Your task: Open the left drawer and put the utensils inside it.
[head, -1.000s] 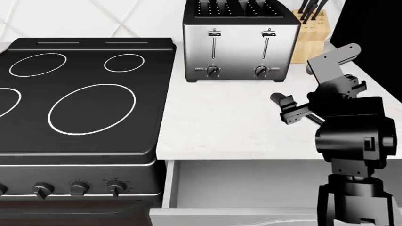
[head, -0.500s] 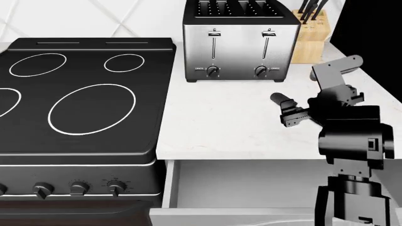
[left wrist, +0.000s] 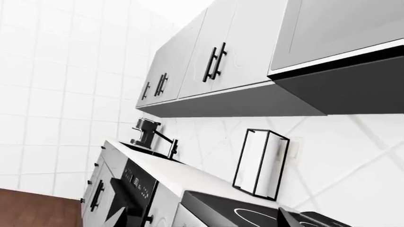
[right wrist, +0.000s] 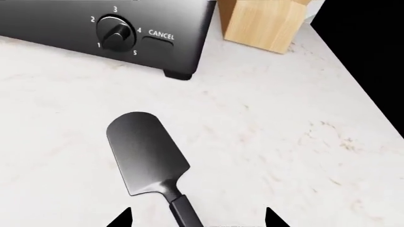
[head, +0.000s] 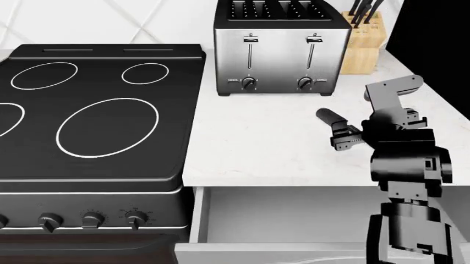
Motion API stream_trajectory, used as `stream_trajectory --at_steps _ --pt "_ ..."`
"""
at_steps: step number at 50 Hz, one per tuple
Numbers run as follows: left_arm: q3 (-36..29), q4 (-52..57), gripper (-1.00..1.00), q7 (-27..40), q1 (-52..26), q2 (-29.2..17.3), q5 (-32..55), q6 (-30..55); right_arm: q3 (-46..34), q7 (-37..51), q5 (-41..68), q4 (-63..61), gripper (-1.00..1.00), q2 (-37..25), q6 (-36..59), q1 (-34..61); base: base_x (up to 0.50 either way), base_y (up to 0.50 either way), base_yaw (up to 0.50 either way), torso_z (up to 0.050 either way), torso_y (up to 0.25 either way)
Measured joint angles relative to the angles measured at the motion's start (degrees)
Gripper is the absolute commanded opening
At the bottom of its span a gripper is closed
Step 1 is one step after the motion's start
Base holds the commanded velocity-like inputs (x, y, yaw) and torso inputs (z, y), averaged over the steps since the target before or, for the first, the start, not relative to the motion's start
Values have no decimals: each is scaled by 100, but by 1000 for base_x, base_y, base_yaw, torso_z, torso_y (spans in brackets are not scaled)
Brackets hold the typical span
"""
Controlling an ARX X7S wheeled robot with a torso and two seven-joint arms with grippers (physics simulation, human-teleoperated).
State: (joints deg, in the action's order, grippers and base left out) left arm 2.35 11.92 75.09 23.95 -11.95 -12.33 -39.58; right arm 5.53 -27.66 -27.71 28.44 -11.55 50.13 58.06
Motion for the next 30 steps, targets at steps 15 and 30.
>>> stream_trajectory --at_steps 15,30 --pt "-2 9 100 7 -5 1 -11 49 173 362 213 693 100 -3 -414 26 0 0 0 0 0" --pt "-12 -8 100 9 -20 -3 -10 80 371 521 581 1114 100 -39 -749 122 0 0 0 0 0"
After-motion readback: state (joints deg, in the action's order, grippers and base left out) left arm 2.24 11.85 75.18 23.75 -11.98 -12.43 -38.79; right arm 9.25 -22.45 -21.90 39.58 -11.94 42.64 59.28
